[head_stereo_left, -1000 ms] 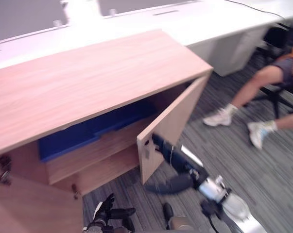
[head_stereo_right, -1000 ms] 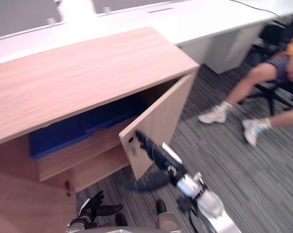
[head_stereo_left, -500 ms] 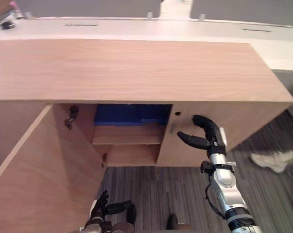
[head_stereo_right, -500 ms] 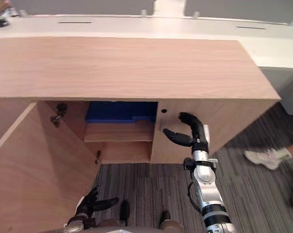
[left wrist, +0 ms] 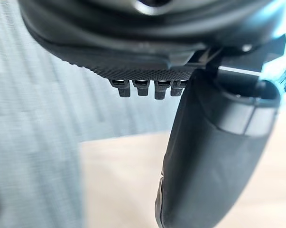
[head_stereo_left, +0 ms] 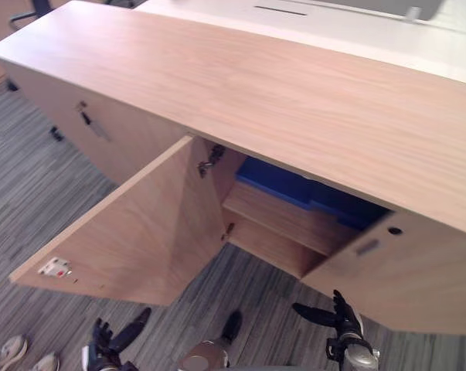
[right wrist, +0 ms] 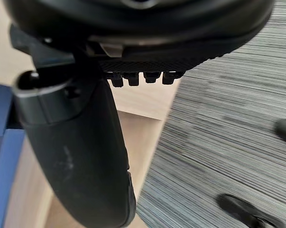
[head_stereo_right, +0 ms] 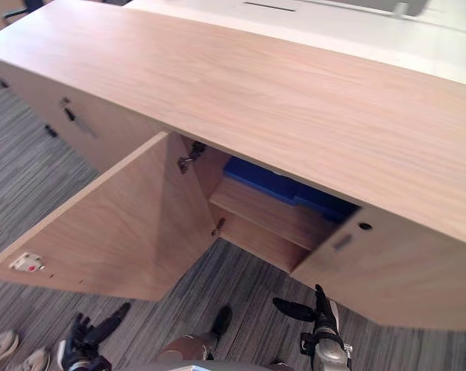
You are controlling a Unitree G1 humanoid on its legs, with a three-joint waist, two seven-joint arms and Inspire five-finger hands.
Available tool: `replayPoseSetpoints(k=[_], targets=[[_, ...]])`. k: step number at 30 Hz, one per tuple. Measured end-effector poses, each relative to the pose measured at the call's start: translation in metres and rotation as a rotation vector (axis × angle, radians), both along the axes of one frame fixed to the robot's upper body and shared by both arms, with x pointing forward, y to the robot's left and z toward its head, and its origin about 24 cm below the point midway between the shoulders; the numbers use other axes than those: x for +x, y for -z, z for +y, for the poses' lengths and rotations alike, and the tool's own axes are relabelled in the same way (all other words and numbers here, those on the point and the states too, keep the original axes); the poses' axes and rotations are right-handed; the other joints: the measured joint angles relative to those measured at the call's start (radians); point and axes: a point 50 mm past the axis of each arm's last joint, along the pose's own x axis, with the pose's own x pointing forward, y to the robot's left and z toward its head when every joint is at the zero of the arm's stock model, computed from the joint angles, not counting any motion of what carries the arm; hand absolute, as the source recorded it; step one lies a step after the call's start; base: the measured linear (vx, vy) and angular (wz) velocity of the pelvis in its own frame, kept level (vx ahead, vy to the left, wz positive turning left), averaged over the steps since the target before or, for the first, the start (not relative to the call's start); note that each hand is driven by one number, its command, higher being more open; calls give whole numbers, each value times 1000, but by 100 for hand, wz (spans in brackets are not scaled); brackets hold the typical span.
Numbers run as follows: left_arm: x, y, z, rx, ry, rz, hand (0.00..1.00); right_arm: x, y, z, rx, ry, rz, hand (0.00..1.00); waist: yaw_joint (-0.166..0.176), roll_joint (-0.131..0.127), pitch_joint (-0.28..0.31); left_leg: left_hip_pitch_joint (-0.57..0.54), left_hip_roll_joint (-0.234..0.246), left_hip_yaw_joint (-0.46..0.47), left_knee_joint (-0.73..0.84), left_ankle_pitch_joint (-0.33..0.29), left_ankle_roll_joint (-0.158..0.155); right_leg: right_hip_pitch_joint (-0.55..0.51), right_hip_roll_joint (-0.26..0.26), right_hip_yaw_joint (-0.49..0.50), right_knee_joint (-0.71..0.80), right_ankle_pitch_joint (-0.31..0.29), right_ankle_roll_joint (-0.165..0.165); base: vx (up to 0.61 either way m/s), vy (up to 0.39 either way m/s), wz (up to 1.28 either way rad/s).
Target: Walk over to the cabinet, pick up the folder, carry it to the office cabinet, place the folder inside the office cabinet, then close the office cabinet door
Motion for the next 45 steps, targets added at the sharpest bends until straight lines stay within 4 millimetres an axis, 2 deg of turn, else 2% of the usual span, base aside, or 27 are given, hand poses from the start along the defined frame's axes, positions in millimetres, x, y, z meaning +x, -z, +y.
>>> replayPoseSetpoints(k=[2, 6, 9, 12, 14, 16, 19, 24, 27, 29, 31, 34, 38, 40, 45], targets=[[5, -11, 1, 17, -14, -67, 100, 19, -9, -1, -10, 3, -54, 100, 13, 1, 4, 3, -2, -17, 0, 1, 1, 6, 0, 0, 7, -4, -7, -63, -48, 17], [20, -31, 3, 64, -9, -161, 100, 19, -7, 1, -8, -7, -44, 100, 27, 6, 16, -6, -9, -40, -1, 1, -2, 4, 2, 2, 16, -29, -31, -98, -39, 20], [40, -59, 11, 152, 25, -287, 100, 21, -9, 3, -15, -52, -45, 100, 24, 16, 42, -19, -17, -52, -6, 1, 1, 0, 0, 3, 20, -64, -17, -143, -34, 26], [53, -80, 19, 231, 71, -359, 100, 24, -9, 9, -8, -94, -50, 100, 24, 21, 45, -32, -11, -53, -6, 13, -1, -14, 8, 0, 29, -69, -10, -107, -44, 11], [63, -93, 15, 265, 129, -414, 100, 27, -10, 9, -9, -106, -62, 100, 23, 21, 45, -41, -2, -55, -5, 28, 3, -21, 14, 0, 30, -63, -3, -38, -67, 3], [72, -96, 7, 267, 181, -436, 100, 31, -14, 9, -18, -121, -79, 100, 19, 20, 46, -44, 2, -51, -1, 32, 1, -28, 15, 13, 34, -59, 2, -17, -58, -5], [74, -92, 3, 261, 180, -429, 100, 41, -18, 12, -22, -145, -107, 100, 7, 15, 48, -36, 14, -22, -1, 32, 1, -32, 19, 46, 33, -57, -1, -31, -36, -26], [61, -87, 8, 286, 161, -377, 100, 48, -21, 18, -20, -182, -128, 100, 8, 15, 49, -22, 46, 44, -7, 26, -6, -45, 30, 117, 29, -42, -8, -89, -19, -40], [54, -84, 7, 296, 171, -350, 100, 39, -16, 21, -5, -181, -104, 100, 7, 14, 49, -10, 64, 74, -7, 16, -14, -49, 40, 141, 28, -38, -12, -132, -17, -24], [53, -83, 5, 303, 181, -342, 100, 30, -12, 22, 4, -175, -80, 100, 4, 15, 49, -11, 75, 95, -7, 11, -9, -53, 45, 150, 28, -43, -21, -113, -13, -9], [52, -82, 0, 302, 205, -341, 100, 16, -5, 23, 14, -164, -44, 100, 1, 16, 48, -23, 91, 143, -7, 12, -10, -62, 51, 153, 29, -46, -12, -106, -6, 4], [46, -78, -7, 315, 243, -313, 100, 9, -1, 27, 31, -158, -18, 100, 1, 18, 47, -38, 99, 178, -7, 14, -12, -85, 57, 188, 32, -45, -9, -64, 18, -2], [38, -70, -13, 316, 259, -258, 100, 11, -1, 30, 40, -158, -25, 100, 1, 31, 47, -58, 107, 232, -7, 22, -19, -129, 57, 253, 54, -44, -7, -27, 44, -23], [34, -59, -17, 295, 255, -208, 100, 18, -3, 32, 38, -164, -43, 100, 1, 42, 47, -75, 115, 270, -6, 31, -27, -172, 58, 304, 71, -41, -3, -39, 41, -39], [24, -39, -29, 243, 242, -88, 100, 30, -9, 32, 21, -158, -76, 100, -1, 45, 47, -100, 126, 362, -6, 32, -28, -255, 60, 417, 111, -36, 3, -34, 30, -48]])
